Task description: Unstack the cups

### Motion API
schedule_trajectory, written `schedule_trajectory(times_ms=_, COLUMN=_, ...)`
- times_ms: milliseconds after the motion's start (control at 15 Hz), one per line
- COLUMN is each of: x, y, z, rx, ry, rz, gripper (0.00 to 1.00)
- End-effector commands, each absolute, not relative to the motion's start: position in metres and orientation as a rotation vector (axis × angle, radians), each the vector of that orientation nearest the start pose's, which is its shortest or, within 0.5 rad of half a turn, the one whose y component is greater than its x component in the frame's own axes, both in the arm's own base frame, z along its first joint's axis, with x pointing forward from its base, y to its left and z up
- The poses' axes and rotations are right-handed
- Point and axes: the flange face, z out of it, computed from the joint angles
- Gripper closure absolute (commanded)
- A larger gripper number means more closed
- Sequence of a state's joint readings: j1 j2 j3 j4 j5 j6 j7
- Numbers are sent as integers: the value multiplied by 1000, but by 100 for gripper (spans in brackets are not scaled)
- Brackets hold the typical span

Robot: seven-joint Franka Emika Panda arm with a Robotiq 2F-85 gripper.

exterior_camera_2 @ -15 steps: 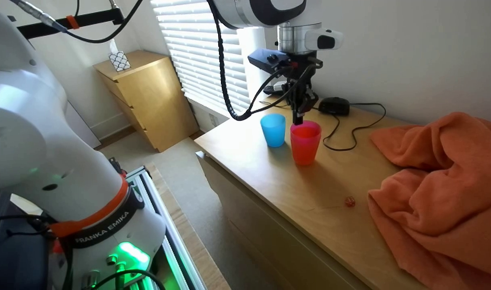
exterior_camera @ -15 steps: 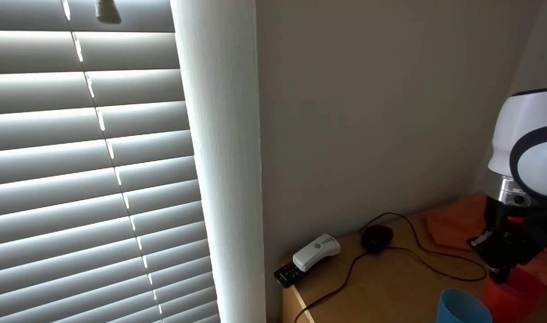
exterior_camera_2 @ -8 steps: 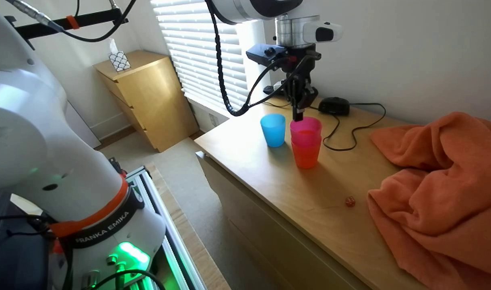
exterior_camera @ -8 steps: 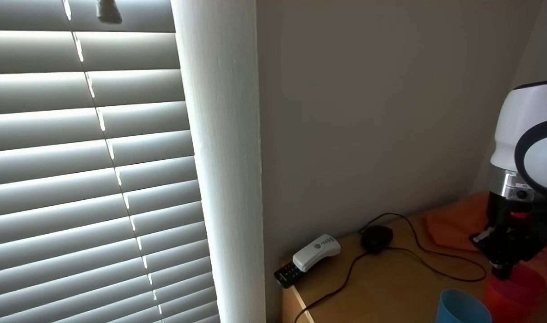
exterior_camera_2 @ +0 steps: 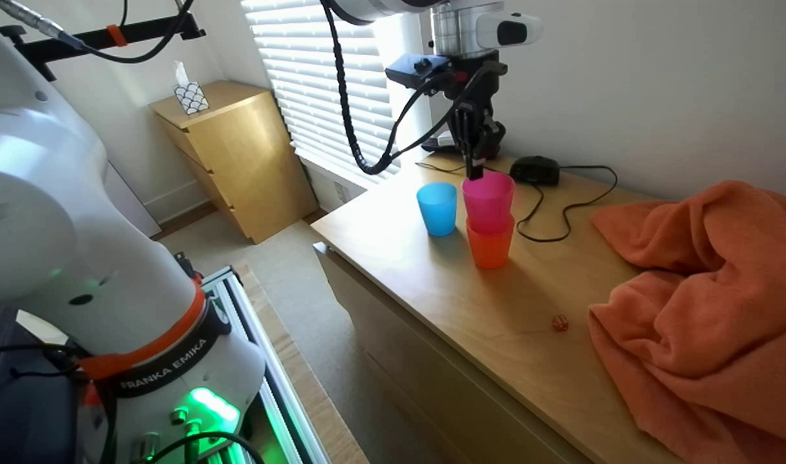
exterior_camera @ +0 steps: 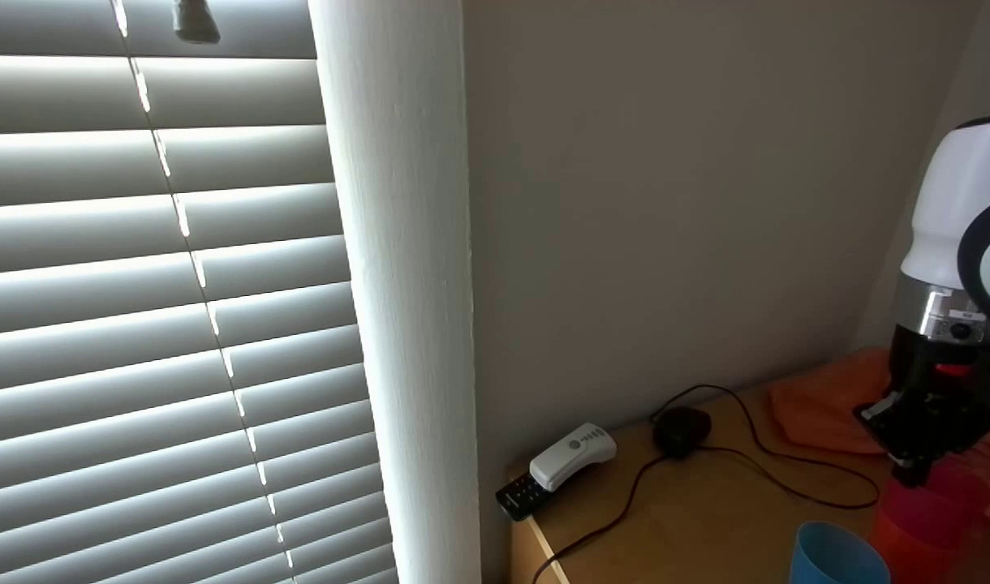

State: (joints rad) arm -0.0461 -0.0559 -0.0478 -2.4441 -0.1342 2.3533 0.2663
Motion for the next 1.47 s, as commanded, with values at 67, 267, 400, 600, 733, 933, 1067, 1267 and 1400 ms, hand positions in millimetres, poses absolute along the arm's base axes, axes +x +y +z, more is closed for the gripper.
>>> schedule_trajectory(times_ms=67, x=433, y=-38, z=363, rx=-3239, ry=425, rz=-67, gripper=99)
schedule_trajectory(times_ms=267, x=417, y=-47, z=385, rx=-3214, ry=504, rz=-141, gripper=99)
schedule_trajectory(times_ms=400, x=408, y=-61, z=397, rx=-3192, ry=597, rz=-170, gripper=99)
schedule_trajectory(times_ms=600, x=400, y=-90, z=406, rx=-3145, ry=701, rz=-179, gripper=99)
schedule_trajectory(times_ms=733, x=398, y=-112, z=404, rx=-3106, ry=749, rz=-153, gripper=99)
schedule_trajectory(times_ms=933, x=403, y=-113, z=405, rx=-3108, ry=723, rz=-169, gripper=97)
schedule_trajectory(times_ms=1067, x=402, y=-115, z=403, rx=-3092, ry=709, rz=-158, gripper=97)
schedule_trajectory(times_ms=1267, x=412, y=-125, z=399, rx=-3084, ry=795, rz=-141, gripper=99)
schedule_trajectory(times_ms=1400, x=420, y=-140, z=394, rx=-3054, ry=886, rz=-116, gripper=99)
